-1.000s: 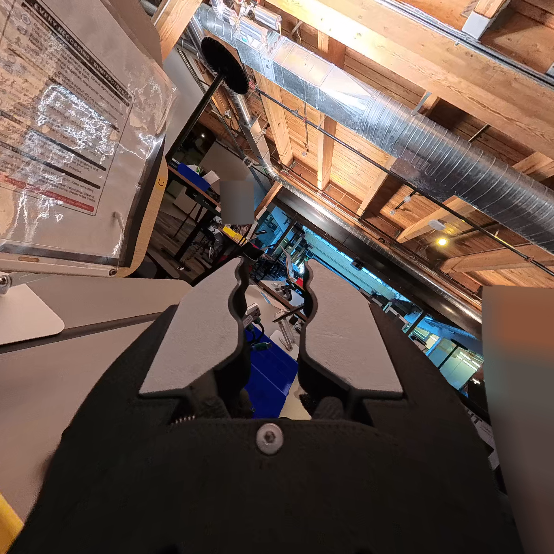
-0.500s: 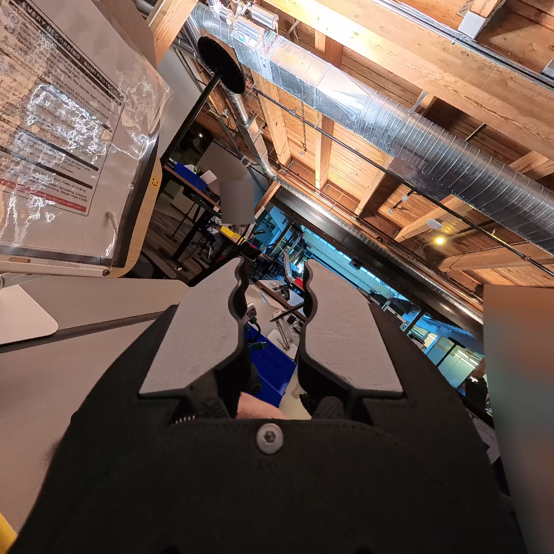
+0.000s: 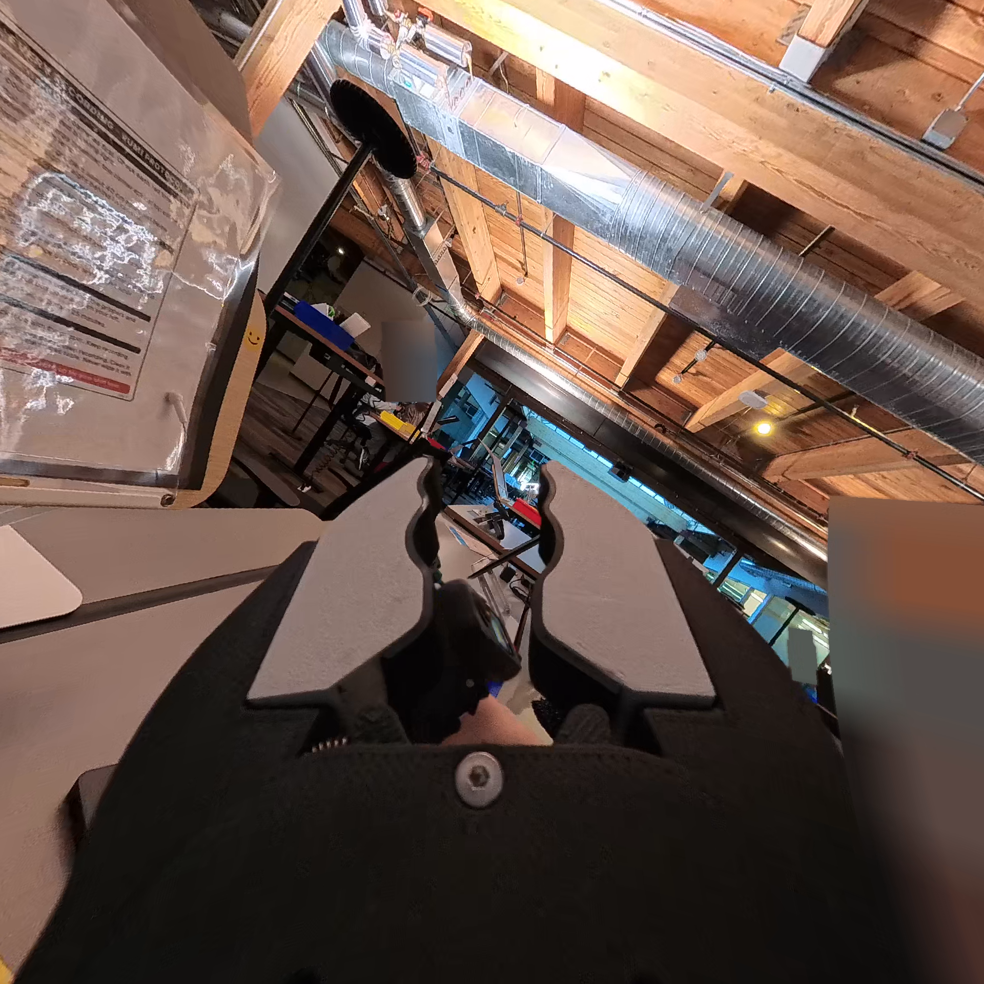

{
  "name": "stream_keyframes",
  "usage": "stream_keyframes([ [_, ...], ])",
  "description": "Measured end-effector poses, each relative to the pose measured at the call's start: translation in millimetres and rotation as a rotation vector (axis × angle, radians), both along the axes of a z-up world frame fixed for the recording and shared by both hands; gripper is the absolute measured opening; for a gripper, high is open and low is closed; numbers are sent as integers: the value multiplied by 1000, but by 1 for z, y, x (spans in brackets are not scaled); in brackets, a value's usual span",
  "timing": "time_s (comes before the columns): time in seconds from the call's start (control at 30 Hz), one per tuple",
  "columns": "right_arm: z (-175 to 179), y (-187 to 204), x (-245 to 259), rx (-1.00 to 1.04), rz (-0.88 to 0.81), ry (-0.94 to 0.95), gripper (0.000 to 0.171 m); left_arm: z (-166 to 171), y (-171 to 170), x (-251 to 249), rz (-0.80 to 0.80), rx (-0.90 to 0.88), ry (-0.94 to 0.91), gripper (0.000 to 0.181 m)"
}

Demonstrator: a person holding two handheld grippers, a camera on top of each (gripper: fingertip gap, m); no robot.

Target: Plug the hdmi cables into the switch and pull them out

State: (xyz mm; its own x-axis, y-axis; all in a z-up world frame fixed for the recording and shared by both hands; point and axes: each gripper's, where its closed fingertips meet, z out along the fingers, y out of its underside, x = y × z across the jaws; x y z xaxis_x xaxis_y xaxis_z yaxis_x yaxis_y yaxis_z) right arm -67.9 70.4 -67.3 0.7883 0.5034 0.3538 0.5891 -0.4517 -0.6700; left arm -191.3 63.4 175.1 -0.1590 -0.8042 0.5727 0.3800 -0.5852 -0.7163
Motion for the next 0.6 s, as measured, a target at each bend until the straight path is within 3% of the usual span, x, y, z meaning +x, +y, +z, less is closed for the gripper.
stream_keyframes([
  [0.07, -17, -24, -12, -257, 6, 127, 59, 2, 1, -4, 4, 0, -10, 34],
  [0.13, -31, -44, -21, -419, 39, 195, 52, 3, 2, -7, 9, -1, -15, 33],
  [0.23, -59, -59, -10, -537, 1, 64, 47, 5, 1, -10, 6, -2, -27, 33],
  [0.37, -85, -74, -11, -654, 20, -6, 42, 8, 0, -16, 11, 3, -37, 33],
  [0.43, -93, -76, -3, -672, 6, -65, 26, 10, 1, -19, 14, 4, -40, 33],
  [0.6, -84, -65, 11, -599, -11, -138, 14, 9, 6, -28, 43, 10, -30, 34],
])
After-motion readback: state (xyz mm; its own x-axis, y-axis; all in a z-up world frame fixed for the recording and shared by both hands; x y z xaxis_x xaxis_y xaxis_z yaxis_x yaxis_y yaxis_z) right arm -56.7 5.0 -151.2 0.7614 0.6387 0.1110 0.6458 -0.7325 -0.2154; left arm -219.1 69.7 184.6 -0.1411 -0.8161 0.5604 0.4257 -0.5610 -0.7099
